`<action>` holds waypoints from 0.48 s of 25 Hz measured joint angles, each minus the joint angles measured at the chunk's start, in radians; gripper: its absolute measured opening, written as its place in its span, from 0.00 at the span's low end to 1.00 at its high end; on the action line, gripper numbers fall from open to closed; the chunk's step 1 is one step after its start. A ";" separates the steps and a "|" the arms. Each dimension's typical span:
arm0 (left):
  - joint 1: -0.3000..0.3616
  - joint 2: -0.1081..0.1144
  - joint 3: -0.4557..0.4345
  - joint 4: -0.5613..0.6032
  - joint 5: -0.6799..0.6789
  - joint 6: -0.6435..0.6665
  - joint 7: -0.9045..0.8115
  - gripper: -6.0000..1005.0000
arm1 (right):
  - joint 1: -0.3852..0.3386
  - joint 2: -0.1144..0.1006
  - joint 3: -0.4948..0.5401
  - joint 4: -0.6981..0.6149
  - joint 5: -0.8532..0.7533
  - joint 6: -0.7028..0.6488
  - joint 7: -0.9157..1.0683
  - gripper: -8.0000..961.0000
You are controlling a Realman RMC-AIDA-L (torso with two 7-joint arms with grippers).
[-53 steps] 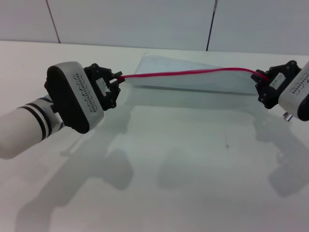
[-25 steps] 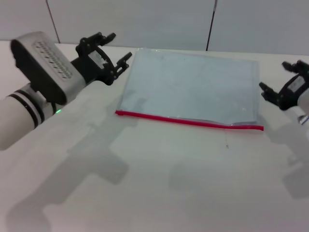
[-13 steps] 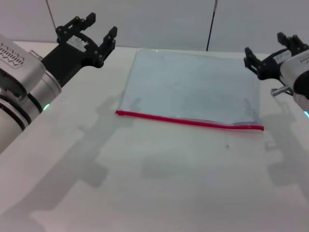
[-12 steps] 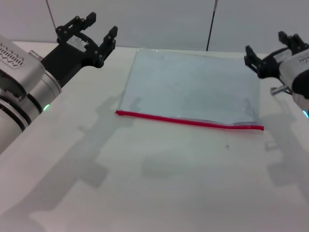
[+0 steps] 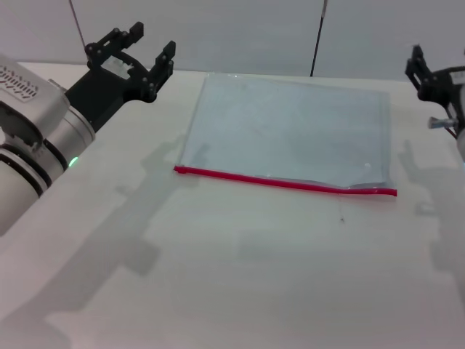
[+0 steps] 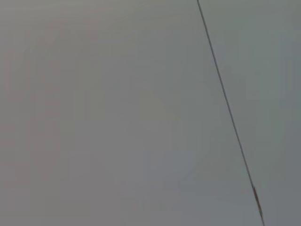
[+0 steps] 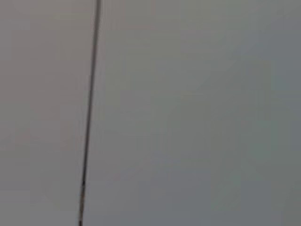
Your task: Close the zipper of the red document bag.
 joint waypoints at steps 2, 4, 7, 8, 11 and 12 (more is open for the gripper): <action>-0.005 0.000 0.000 -0.008 0.000 -0.003 0.000 0.55 | 0.008 -0.001 0.003 0.031 -0.017 0.004 0.062 0.85; -0.006 0.001 -0.004 -0.010 0.000 -0.004 0.000 0.55 | 0.013 -0.002 0.006 0.055 -0.040 0.008 0.120 0.85; -0.006 -0.001 -0.020 -0.016 -0.001 -0.004 0.000 0.55 | 0.027 -0.002 -0.002 0.094 -0.090 0.024 0.207 0.85; -0.007 -0.001 -0.024 -0.019 -0.001 -0.004 0.000 0.55 | 0.034 -0.002 -0.010 0.109 -0.112 0.032 0.243 0.85; -0.007 -0.001 -0.039 -0.029 -0.001 -0.014 -0.003 0.55 | 0.049 -0.002 -0.035 0.143 -0.164 0.059 0.323 0.85; -0.007 -0.001 -0.047 -0.034 -0.001 -0.026 -0.006 0.55 | 0.052 -0.002 -0.044 0.150 -0.174 0.073 0.344 0.85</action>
